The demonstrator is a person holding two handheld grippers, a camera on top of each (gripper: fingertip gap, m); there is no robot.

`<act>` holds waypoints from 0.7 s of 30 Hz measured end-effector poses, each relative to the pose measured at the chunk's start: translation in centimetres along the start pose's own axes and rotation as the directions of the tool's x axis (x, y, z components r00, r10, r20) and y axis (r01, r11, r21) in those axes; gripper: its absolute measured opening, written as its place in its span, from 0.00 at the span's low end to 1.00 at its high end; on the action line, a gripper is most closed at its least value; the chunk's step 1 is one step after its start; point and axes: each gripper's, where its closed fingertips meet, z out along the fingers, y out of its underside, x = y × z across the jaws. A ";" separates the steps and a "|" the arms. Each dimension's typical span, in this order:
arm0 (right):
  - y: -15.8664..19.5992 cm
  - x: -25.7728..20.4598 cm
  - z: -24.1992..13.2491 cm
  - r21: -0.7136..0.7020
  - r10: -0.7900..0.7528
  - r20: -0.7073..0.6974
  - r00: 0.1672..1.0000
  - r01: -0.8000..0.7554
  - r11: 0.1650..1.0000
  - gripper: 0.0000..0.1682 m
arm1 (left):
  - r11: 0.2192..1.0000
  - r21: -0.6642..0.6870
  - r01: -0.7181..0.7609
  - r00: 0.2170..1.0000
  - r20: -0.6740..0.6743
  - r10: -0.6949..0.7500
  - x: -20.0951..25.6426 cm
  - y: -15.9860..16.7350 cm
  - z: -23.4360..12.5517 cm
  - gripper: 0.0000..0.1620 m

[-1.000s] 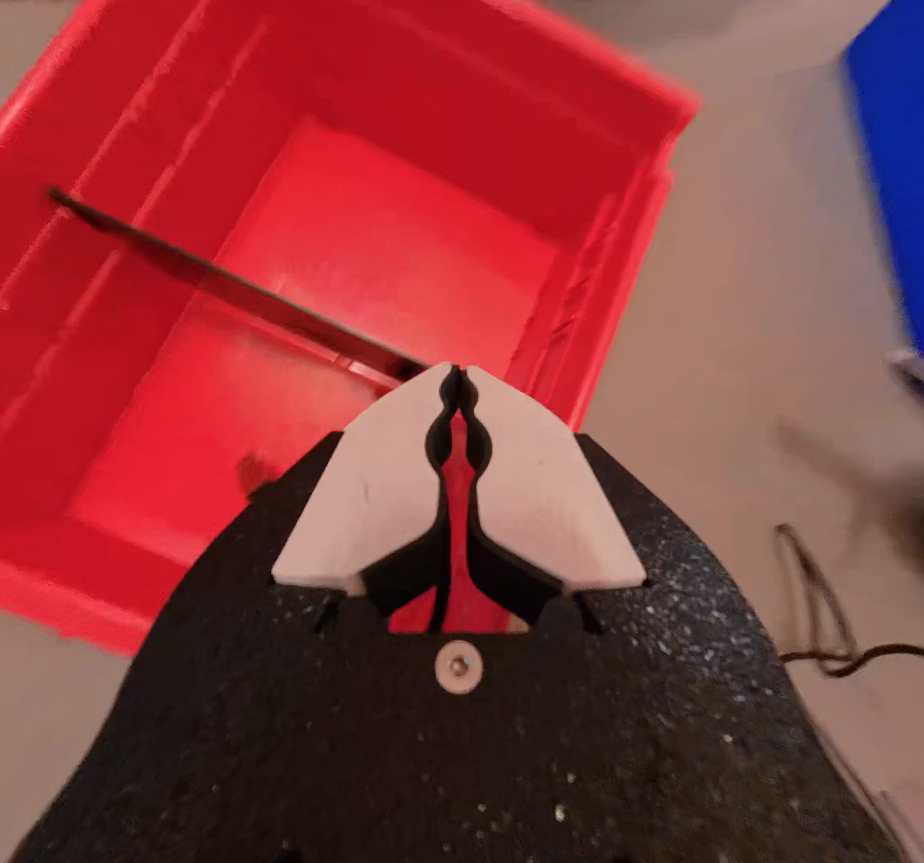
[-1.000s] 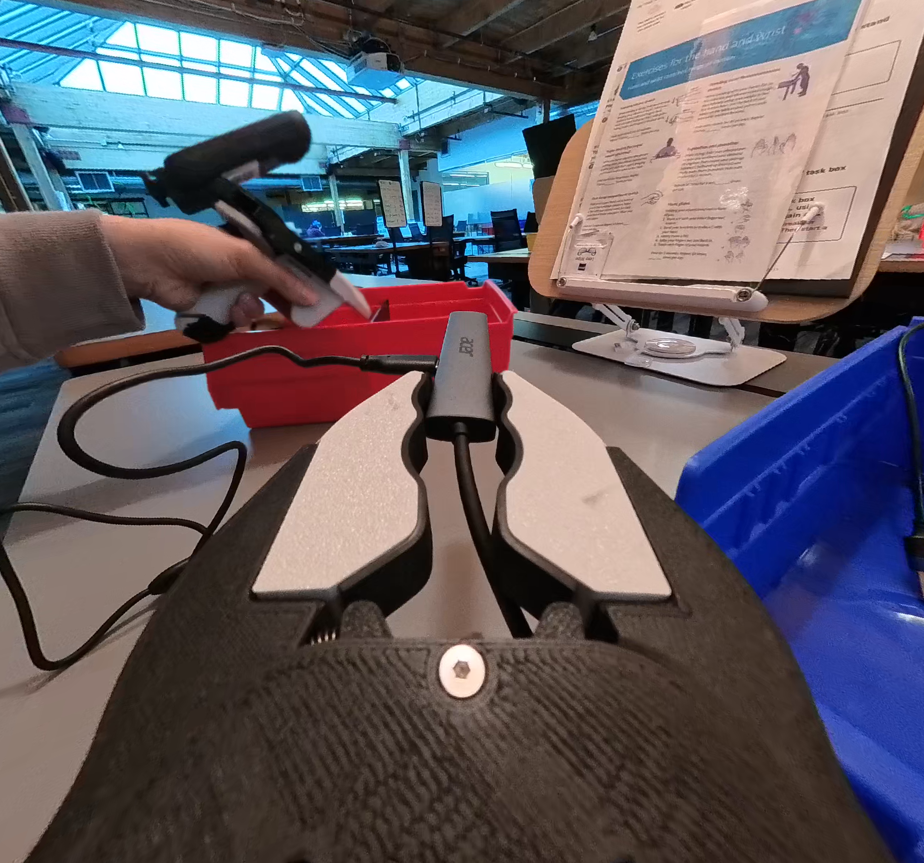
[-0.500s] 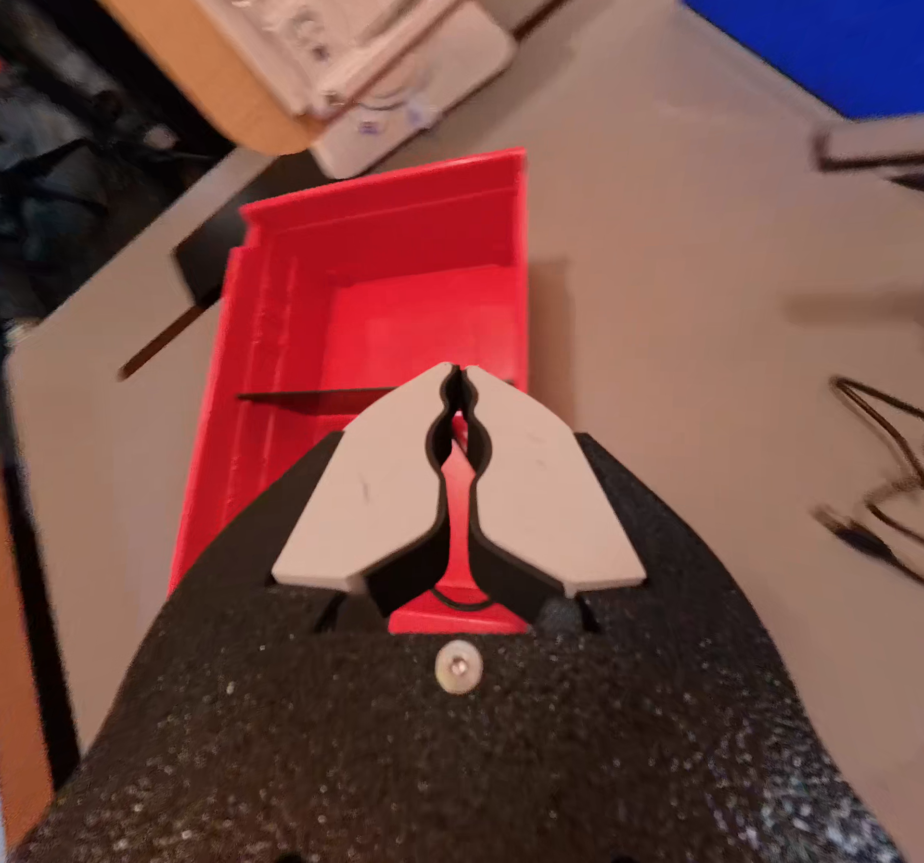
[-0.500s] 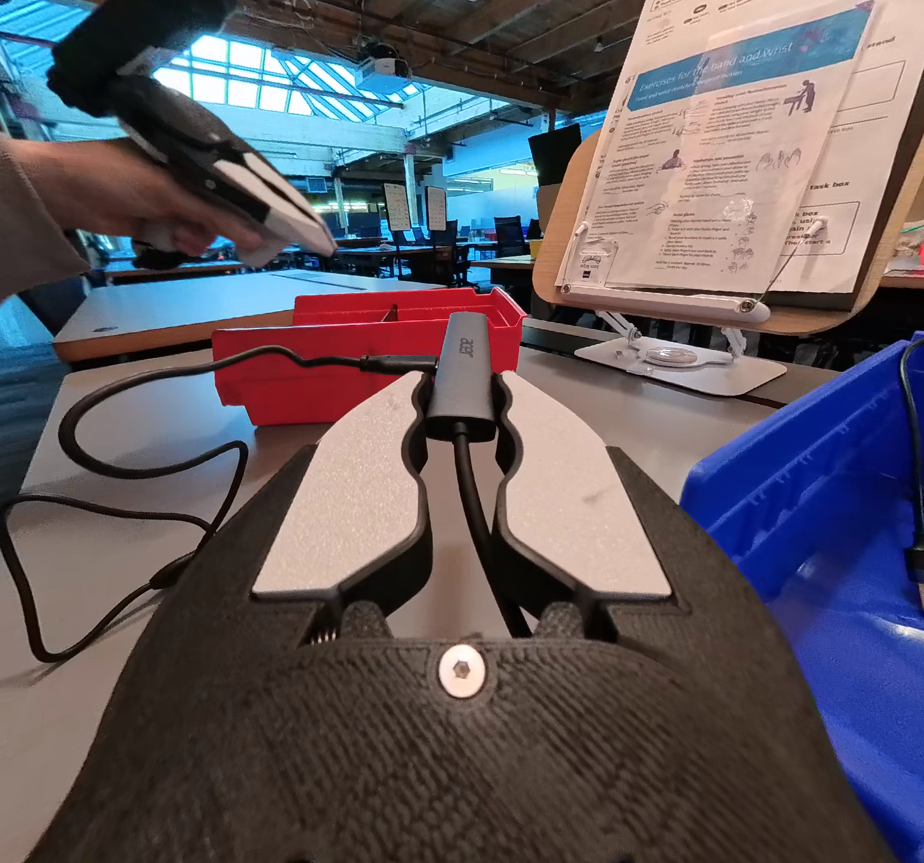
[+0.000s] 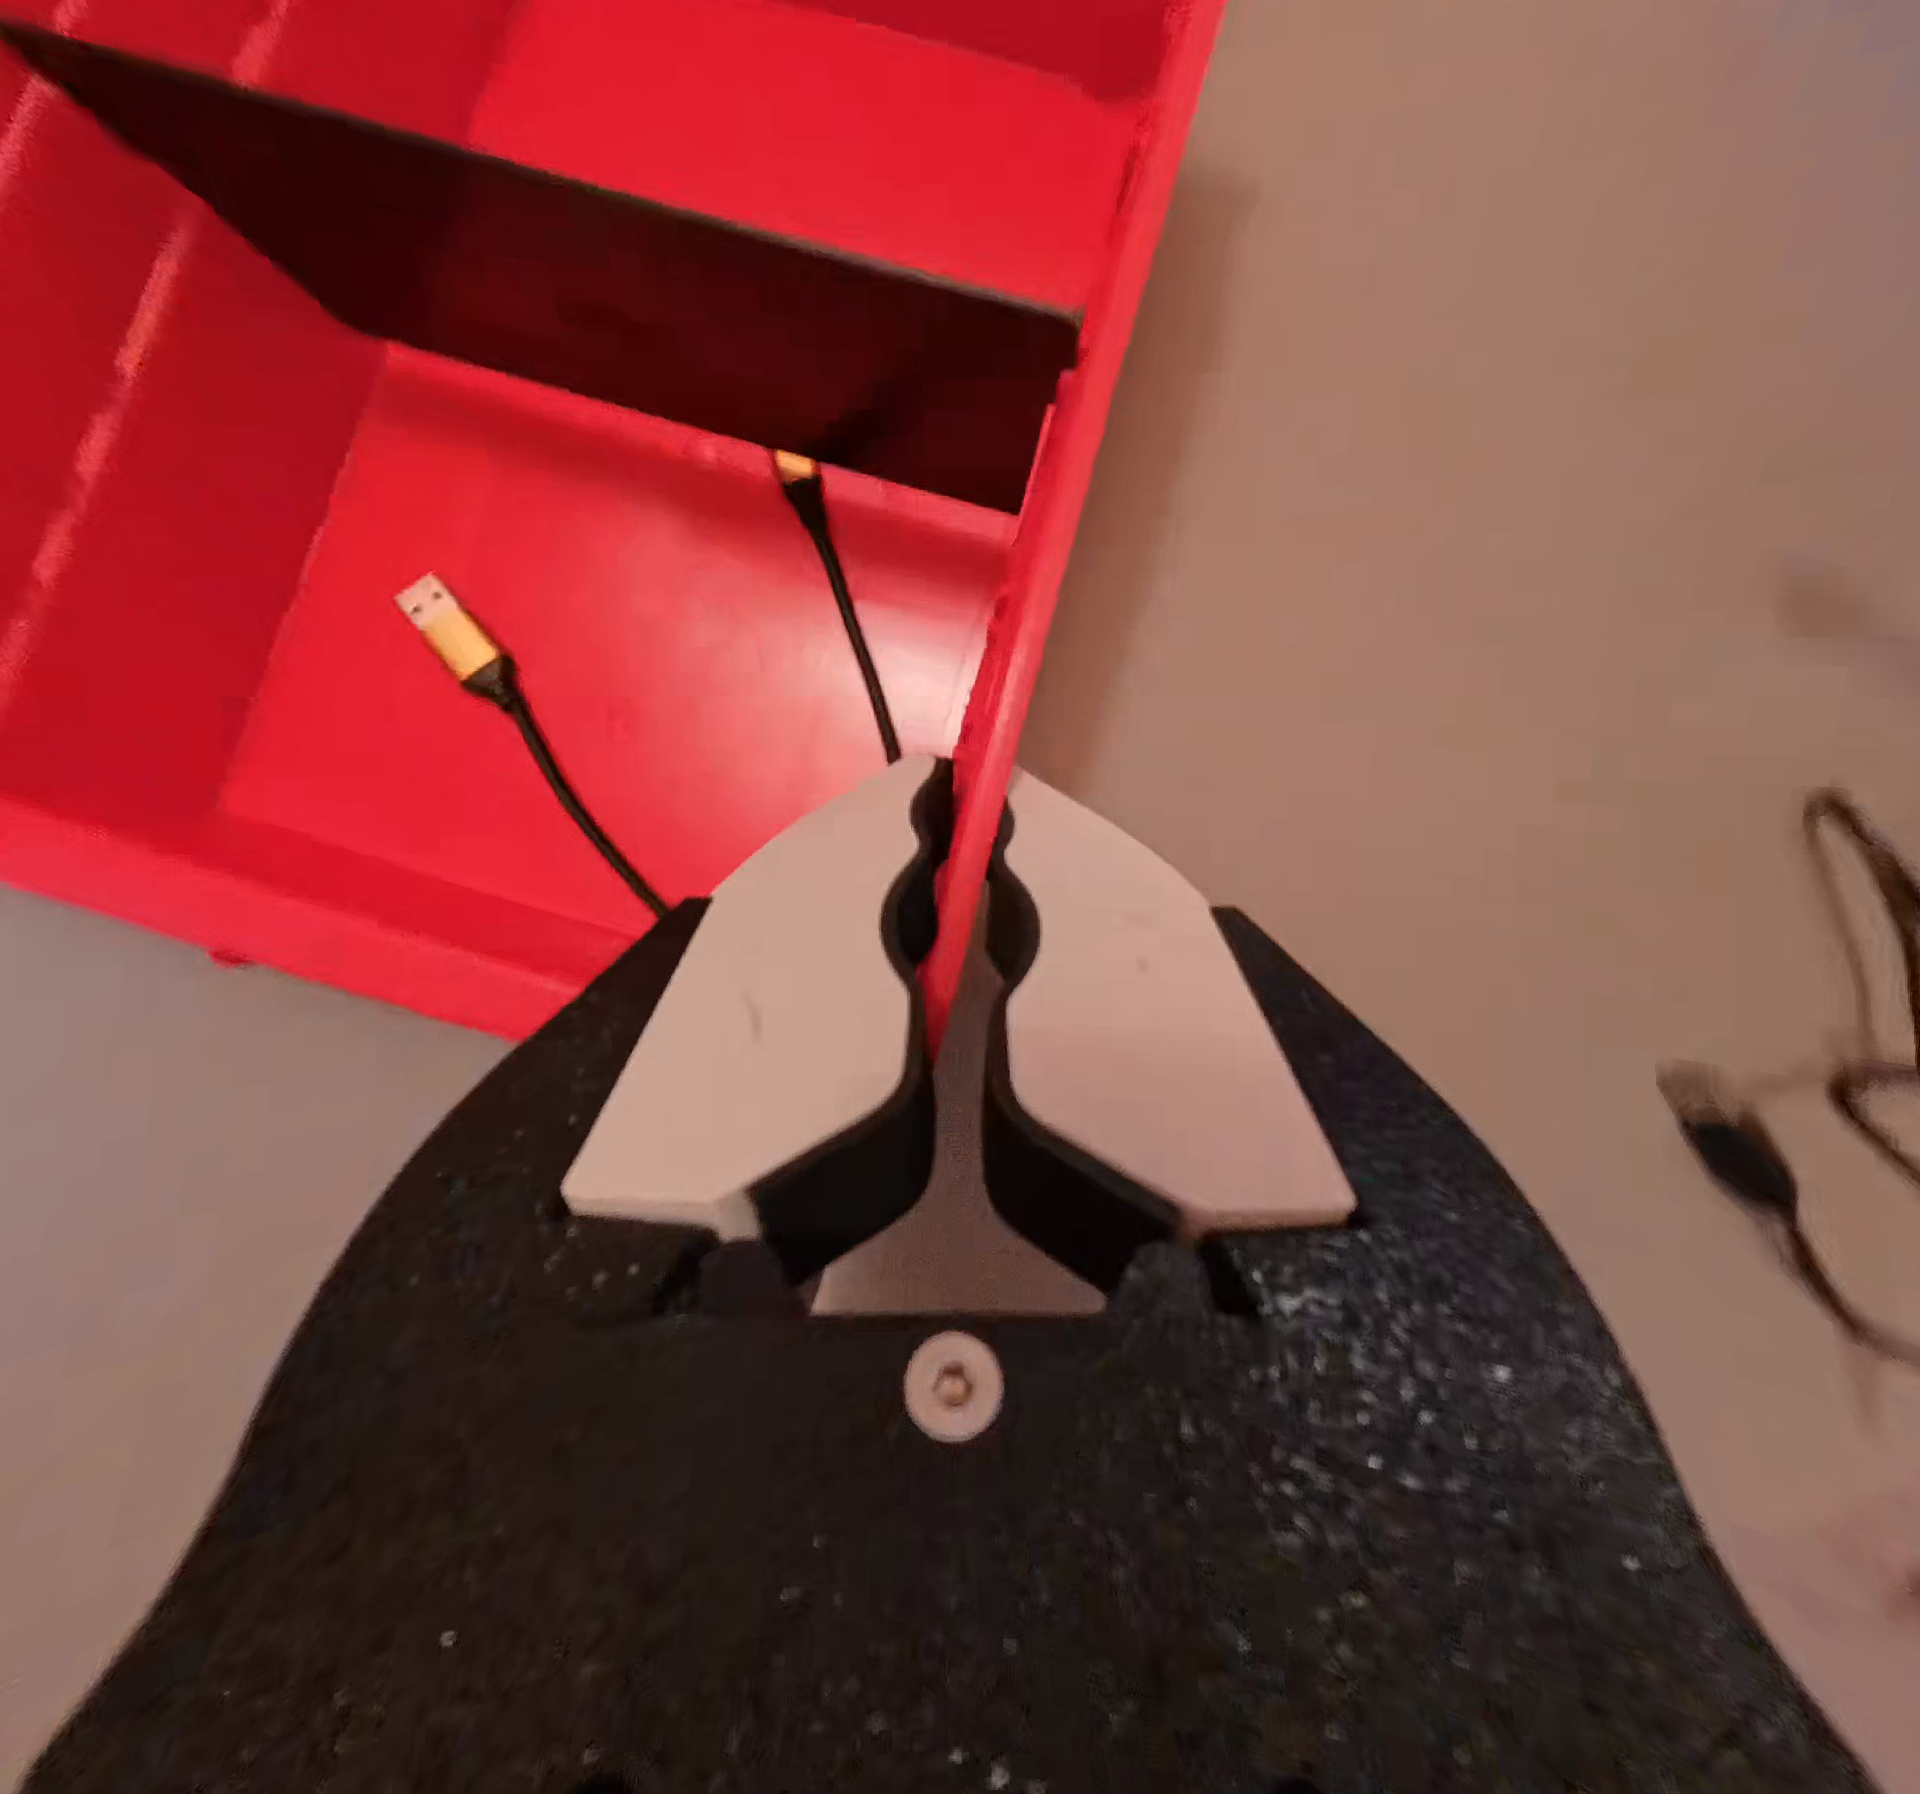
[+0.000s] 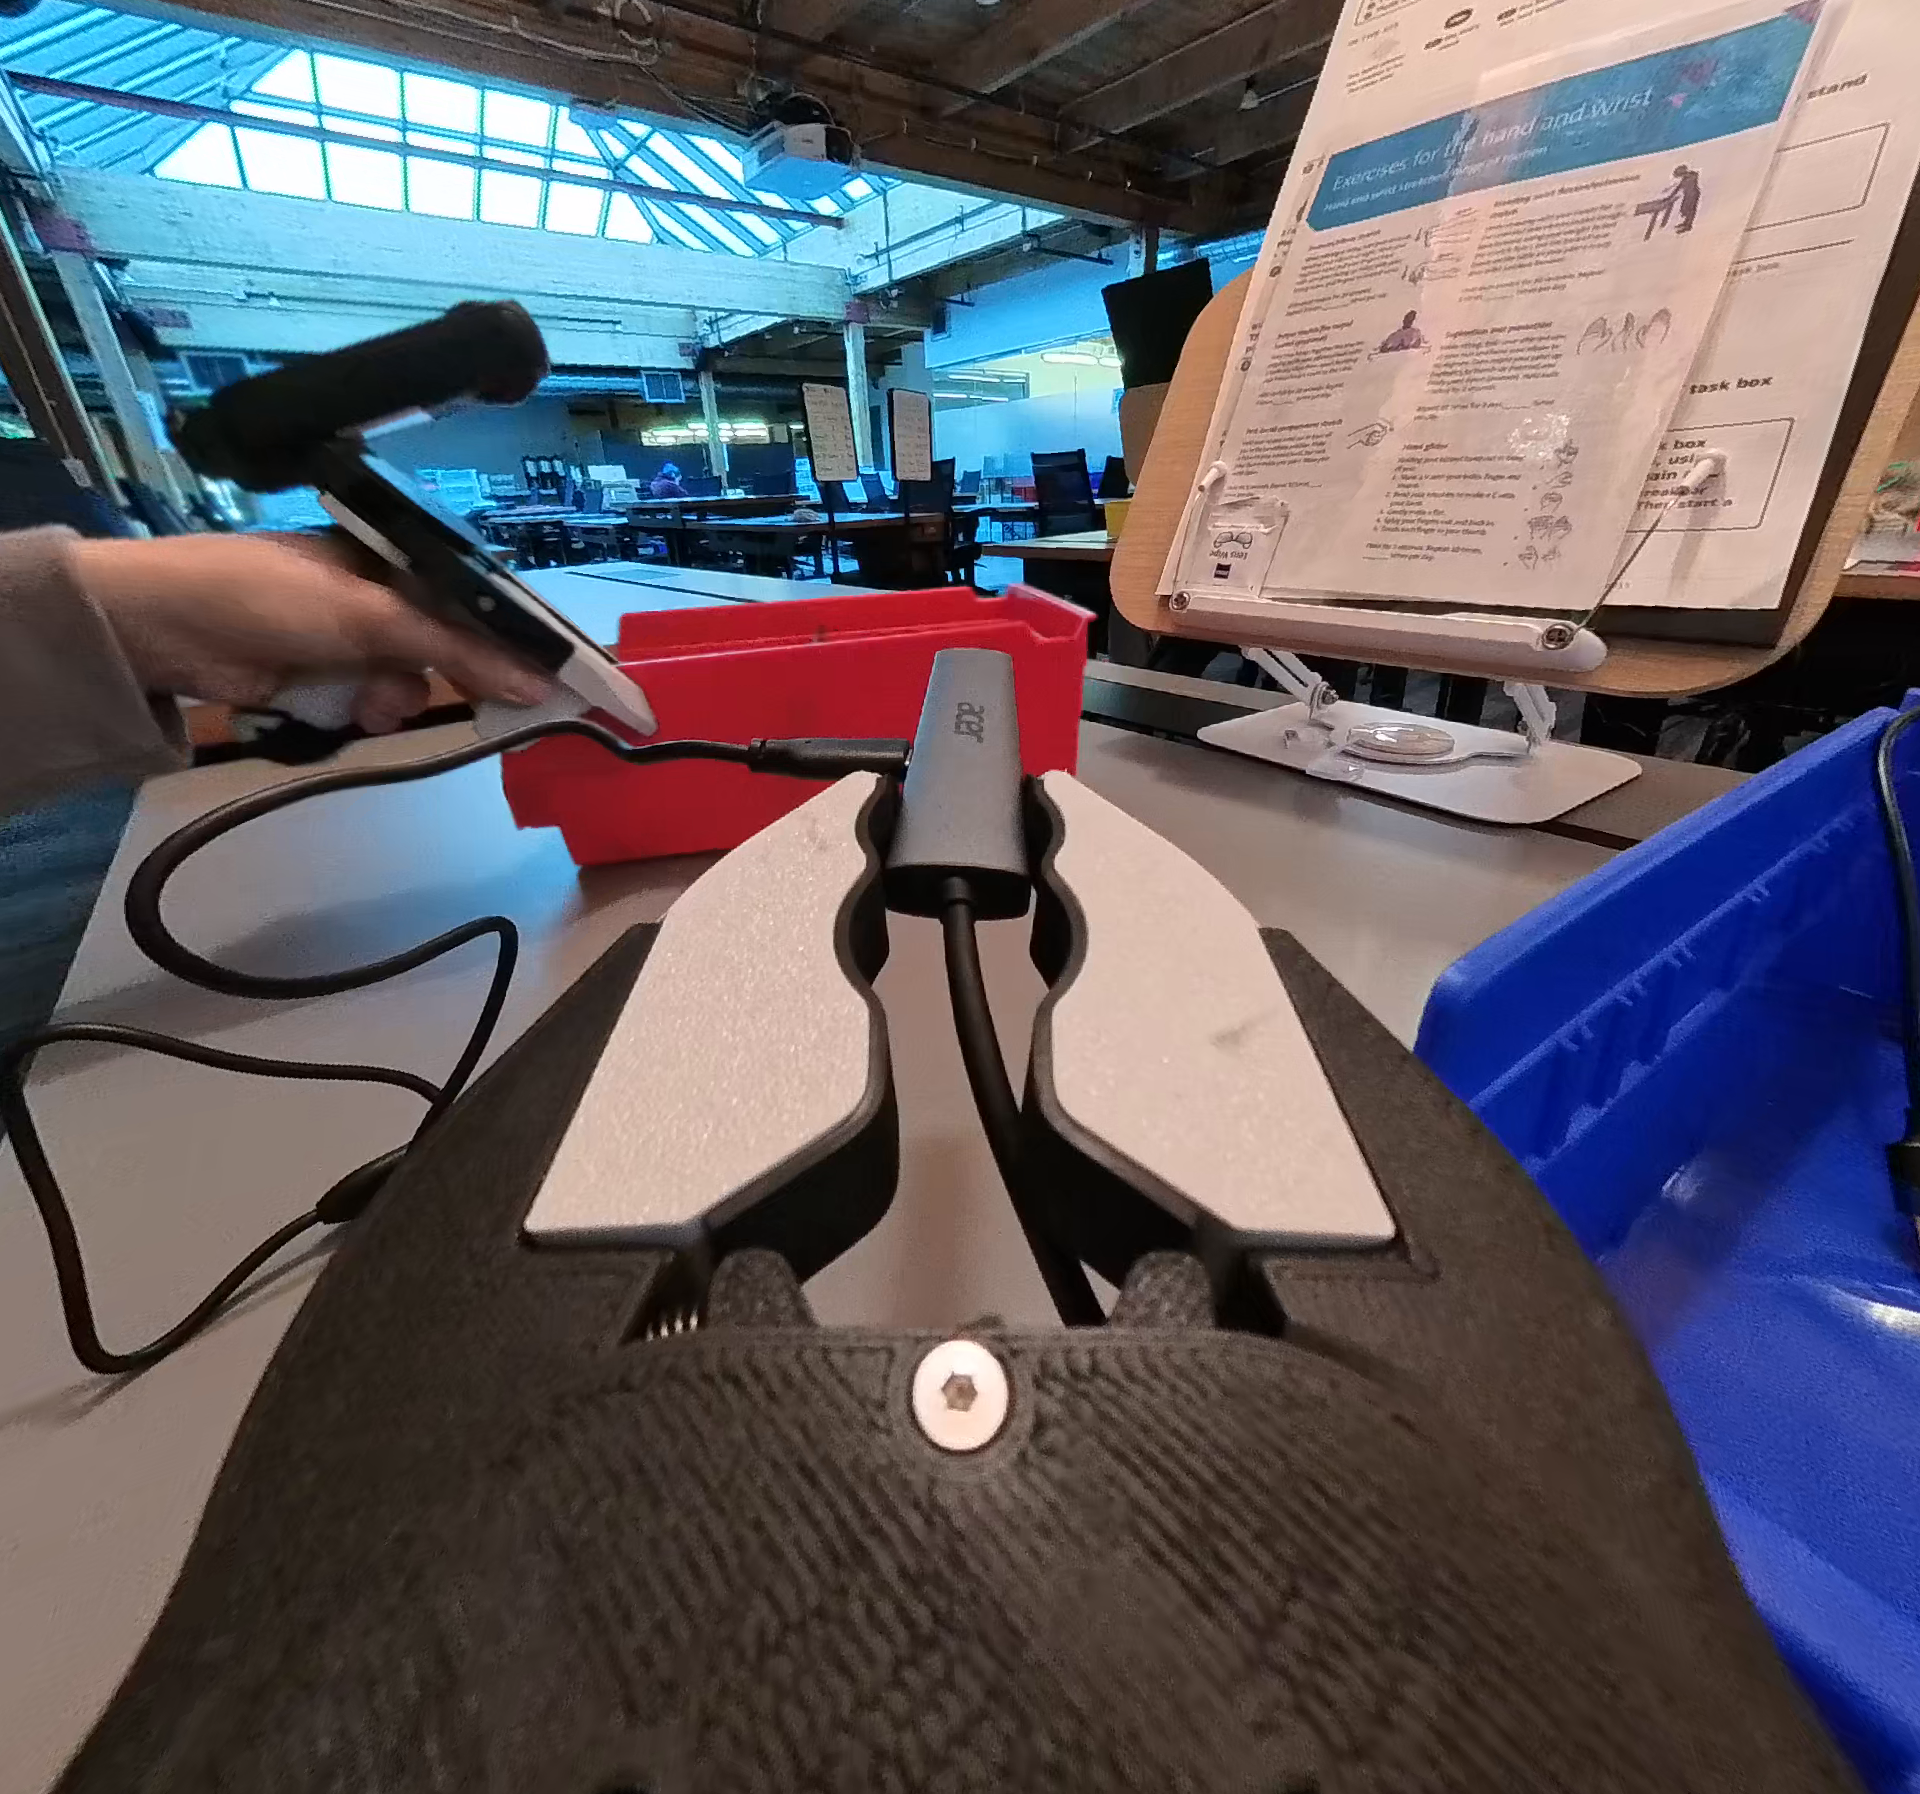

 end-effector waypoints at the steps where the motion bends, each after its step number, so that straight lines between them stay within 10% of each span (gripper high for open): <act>1: 0.0 0.0 0.0 0.002 0.000 0.000 1.000 0.000 1.000 0.14 | 0.997 0.035 0.068 0.997 0.035 -0.069 -0.4 -0.4 0.2 0.02; 14: 0.0 0.0 0.0 0.002 0.005 0.002 1.000 -0.005 1.000 0.14 | 0.997 0.023 0.070 0.967 0.245 -0.074 -3.8 -5.3 4.7 0.05; 21: -0.2 0.3 -0.1 0.014 0.033 0.005 0.999 -0.033 0.999 0.14 | 0.967 0.249 -0.050 0.996 0.090 0.028 -4.6 -12.0 -2.3 0.16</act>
